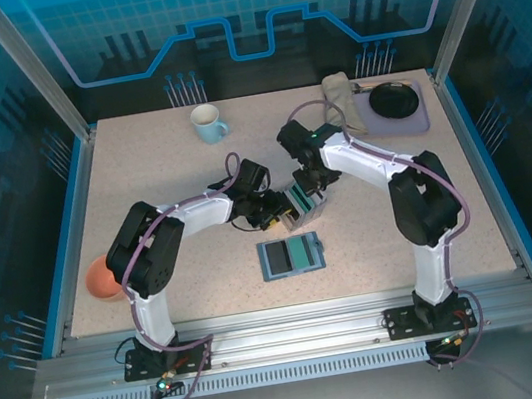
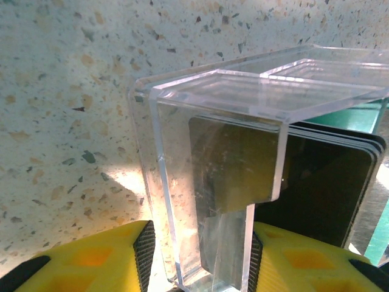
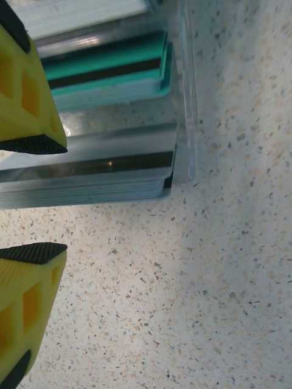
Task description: Put the credit cards into the card holder
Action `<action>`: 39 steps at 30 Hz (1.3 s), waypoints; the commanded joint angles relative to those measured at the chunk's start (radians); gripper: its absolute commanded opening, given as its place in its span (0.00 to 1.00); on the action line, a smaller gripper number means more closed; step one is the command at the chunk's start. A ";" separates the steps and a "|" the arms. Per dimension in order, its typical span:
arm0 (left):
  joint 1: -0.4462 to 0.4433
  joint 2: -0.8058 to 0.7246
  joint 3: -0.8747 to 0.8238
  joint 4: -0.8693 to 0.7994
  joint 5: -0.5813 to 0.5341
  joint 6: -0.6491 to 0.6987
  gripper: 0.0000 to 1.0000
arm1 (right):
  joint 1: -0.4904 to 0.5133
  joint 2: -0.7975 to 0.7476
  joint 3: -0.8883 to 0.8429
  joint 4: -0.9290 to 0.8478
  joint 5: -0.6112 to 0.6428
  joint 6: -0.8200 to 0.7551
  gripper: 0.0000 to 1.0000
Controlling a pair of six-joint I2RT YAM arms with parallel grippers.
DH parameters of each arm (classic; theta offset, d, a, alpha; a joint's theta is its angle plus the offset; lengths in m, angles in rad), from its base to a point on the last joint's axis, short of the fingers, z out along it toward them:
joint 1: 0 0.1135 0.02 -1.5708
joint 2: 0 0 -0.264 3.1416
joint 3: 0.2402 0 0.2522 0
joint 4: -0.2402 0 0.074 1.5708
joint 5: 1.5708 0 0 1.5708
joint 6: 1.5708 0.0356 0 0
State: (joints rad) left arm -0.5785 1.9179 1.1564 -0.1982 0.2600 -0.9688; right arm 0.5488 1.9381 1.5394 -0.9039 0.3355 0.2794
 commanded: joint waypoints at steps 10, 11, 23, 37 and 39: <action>0.002 -0.007 -0.029 -0.066 0.007 0.017 0.44 | -0.010 0.043 0.025 -0.007 0.099 -0.011 0.48; 0.002 -0.006 -0.030 -0.065 0.008 0.018 0.44 | -0.009 0.030 0.026 -0.007 0.106 -0.011 0.48; 0.002 -0.005 -0.029 -0.058 0.013 0.015 0.44 | 0.009 -0.024 0.024 -0.015 0.104 -0.020 0.41; 0.002 -0.007 -0.026 -0.061 0.015 0.013 0.45 | 0.021 -0.030 0.032 -0.016 0.108 -0.025 0.29; 0.002 -0.007 -0.025 -0.063 0.015 0.014 0.44 | 0.021 -0.035 0.033 -0.020 0.118 -0.024 0.28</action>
State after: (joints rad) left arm -0.5785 1.9179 1.1557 -0.1940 0.2604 -0.9684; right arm 0.5690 1.9392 1.5467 -0.8932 0.3965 0.2604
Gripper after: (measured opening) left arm 0.445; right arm 0.288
